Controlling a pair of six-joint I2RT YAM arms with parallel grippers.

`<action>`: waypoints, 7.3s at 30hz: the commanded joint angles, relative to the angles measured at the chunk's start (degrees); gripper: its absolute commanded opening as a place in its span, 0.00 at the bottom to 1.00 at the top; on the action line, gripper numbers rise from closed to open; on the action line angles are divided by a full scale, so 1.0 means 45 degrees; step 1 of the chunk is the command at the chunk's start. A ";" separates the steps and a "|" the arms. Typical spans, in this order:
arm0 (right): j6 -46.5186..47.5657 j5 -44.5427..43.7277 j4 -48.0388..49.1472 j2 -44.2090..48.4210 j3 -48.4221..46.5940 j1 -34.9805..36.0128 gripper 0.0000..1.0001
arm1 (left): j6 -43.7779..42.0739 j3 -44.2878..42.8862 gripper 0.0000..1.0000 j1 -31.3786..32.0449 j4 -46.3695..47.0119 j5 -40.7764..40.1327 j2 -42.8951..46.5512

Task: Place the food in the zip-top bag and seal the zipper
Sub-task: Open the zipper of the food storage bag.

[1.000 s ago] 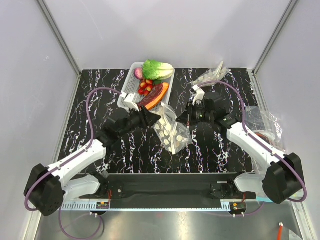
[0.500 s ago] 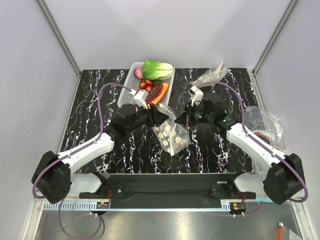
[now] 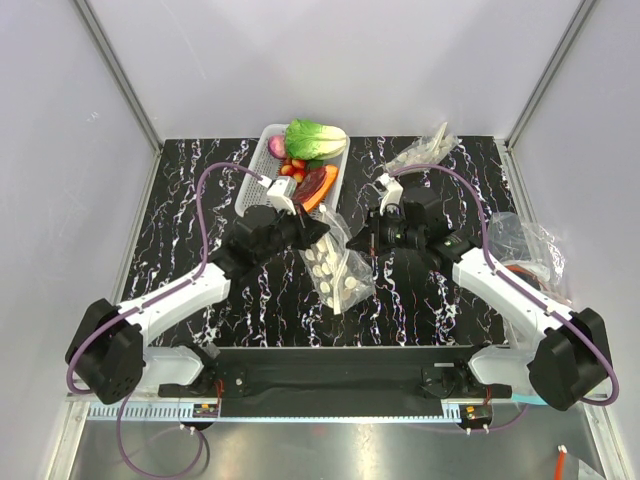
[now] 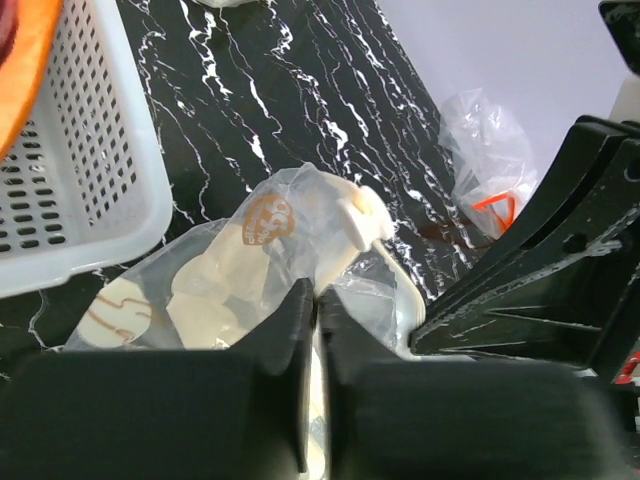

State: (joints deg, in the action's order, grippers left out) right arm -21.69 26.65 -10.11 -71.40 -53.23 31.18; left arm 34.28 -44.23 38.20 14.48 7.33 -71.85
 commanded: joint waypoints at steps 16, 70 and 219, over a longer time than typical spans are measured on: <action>0.1773 -0.4063 -0.2148 0.0494 -0.1177 0.0181 0.72 | -0.1915 0.0490 0.00 0.0009 -0.0079 0.3755 0.1338; 0.0431 -0.4596 -0.3653 -0.0014 -0.1783 0.2036 0.00 | 0.0173 -0.0683 0.93 -0.0460 -0.1485 0.2215 -0.0166; -0.0649 -0.8869 -0.5293 0.1844 -0.2683 0.1353 0.25 | -0.2814 -0.7358 0.00 0.3661 -0.5557 -0.4326 -0.3681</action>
State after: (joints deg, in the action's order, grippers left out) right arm -27.35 -7.97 -33.89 -61.95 -64.53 37.47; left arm 21.39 -73.73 54.50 -9.76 -14.94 -89.45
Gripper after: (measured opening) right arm 0.219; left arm 0.012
